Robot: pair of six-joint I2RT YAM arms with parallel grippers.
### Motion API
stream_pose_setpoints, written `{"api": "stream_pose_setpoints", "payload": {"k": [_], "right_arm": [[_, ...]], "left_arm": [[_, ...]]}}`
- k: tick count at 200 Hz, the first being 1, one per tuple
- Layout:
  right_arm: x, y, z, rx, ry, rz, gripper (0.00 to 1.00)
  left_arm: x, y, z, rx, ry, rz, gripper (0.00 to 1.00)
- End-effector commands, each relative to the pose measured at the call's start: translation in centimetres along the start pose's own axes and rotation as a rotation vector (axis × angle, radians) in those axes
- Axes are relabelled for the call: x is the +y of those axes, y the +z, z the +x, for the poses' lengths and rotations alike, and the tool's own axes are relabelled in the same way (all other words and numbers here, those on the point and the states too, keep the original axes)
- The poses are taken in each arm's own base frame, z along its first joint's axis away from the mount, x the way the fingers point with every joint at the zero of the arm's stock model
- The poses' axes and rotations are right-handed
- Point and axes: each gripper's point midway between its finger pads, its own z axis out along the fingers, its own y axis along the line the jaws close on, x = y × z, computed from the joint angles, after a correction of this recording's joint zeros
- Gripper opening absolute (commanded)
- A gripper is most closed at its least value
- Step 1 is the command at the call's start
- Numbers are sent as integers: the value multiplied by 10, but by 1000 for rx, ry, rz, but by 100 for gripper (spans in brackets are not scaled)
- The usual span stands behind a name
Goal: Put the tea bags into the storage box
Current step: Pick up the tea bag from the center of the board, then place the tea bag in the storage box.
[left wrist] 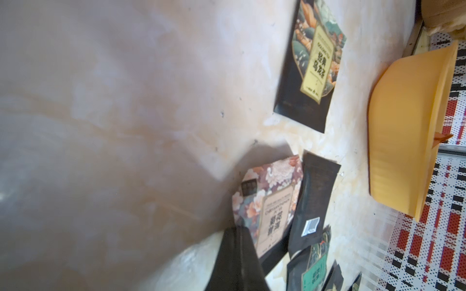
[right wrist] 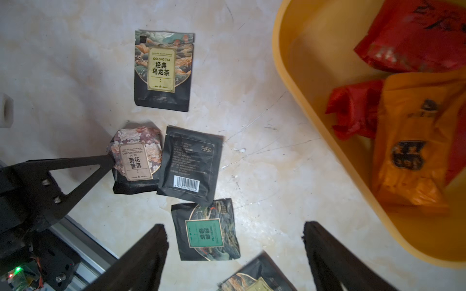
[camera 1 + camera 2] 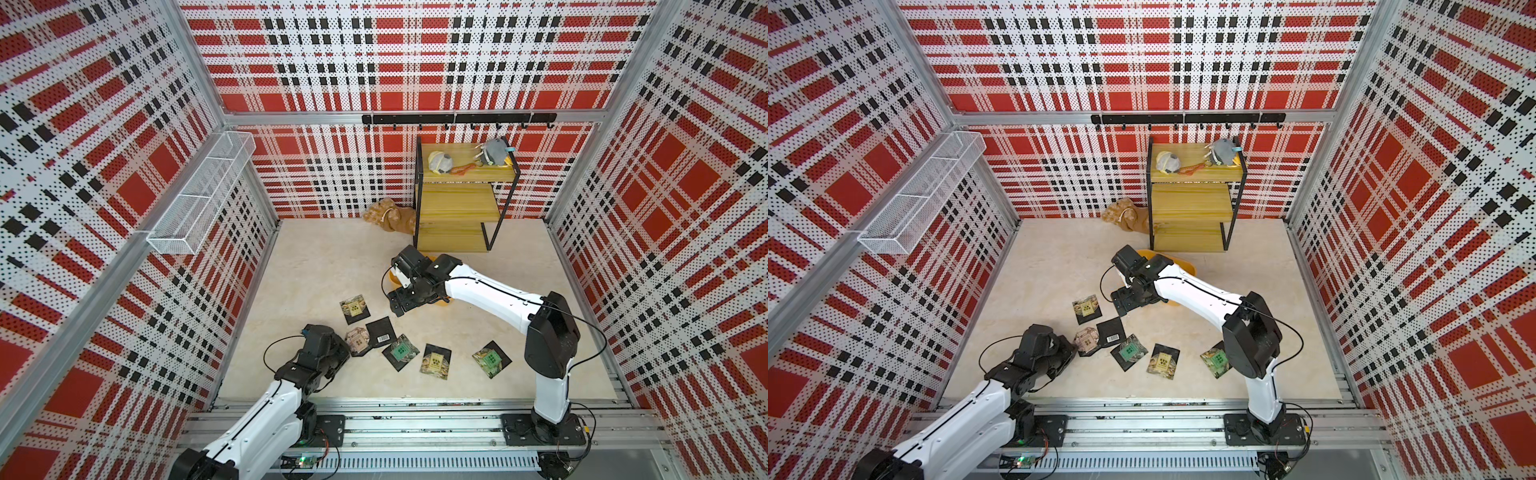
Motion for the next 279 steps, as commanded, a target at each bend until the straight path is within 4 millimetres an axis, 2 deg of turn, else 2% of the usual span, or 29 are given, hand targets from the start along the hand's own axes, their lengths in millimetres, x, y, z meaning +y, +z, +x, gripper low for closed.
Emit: {"api": "stream_pose_setpoints", "payload": {"k": [1, 49, 91, 124, 168, 189, 221, 250, 279], "right_arm": [[1, 1, -9, -19, 34, -13, 91], [-19, -13, -12, -45, 69, 59, 92], [-47, -31, -12, -77, 158, 97, 95], [-76, -47, 0, -85, 240, 134, 96], [-117, -73, 27, -105, 338, 191, 97], [-130, -81, 42, -89, 364, 217, 97], [-143, -85, 69, -62, 426, 224, 97], [-154, -85, 99, -50, 511, 212, 98], [-169, -84, 129, -36, 600, 220, 99]], "left_arm": [[-17, -12, -12, -36, 13, 21, 0], [-51, -30, -27, -62, 39, 66, 0], [-101, -46, -45, -75, 92, 129, 0], [-138, -45, -52, -72, 147, 161, 0], [-190, -16, -47, -23, 225, 223, 0], [-221, -2, -49, -16, 270, 264, 0], [-256, 23, -51, 3, 323, 298, 0], [-278, 52, -47, 43, 361, 310, 0], [-278, 86, -33, 100, 393, 280, 0]]}}
